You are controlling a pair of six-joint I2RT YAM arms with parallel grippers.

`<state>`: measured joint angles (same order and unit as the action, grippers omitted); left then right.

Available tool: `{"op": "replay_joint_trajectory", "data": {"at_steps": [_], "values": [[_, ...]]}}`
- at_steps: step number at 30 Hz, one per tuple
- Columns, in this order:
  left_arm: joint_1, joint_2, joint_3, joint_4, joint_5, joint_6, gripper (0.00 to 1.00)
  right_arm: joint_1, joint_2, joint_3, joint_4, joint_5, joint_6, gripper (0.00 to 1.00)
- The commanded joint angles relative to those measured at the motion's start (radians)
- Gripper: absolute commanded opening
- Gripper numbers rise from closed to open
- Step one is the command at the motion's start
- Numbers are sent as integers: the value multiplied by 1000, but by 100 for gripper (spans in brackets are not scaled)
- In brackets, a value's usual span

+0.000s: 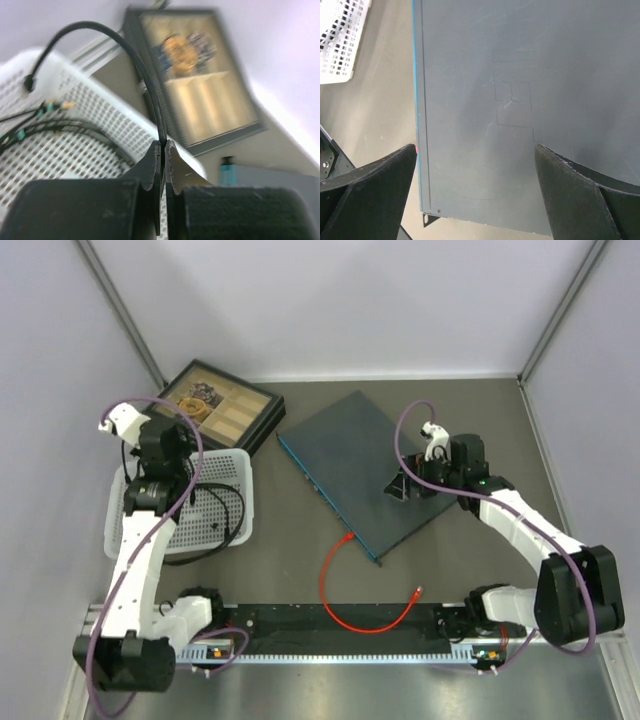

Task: Insert the plug into the switch port
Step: Pick up the connector from the bin.

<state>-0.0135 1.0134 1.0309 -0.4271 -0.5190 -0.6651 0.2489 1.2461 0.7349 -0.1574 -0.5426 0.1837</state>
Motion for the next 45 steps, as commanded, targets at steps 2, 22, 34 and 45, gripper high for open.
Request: {"op": "replay_joint_trajectory", "data": {"at_steps": [2,22,34,45], "values": [[4,-127,57,143,153,94,0,16,-60,9,18,6,-10,99],[-251,-92,55,318,975,378,0,16,-234,6,7,-13,54,99],[-752,43,-86,330,800,811,0,16,-418,-17,30,22,190,99],[-994,152,-198,367,666,1073,0,15,-424,27,-97,95,105,99]]}}
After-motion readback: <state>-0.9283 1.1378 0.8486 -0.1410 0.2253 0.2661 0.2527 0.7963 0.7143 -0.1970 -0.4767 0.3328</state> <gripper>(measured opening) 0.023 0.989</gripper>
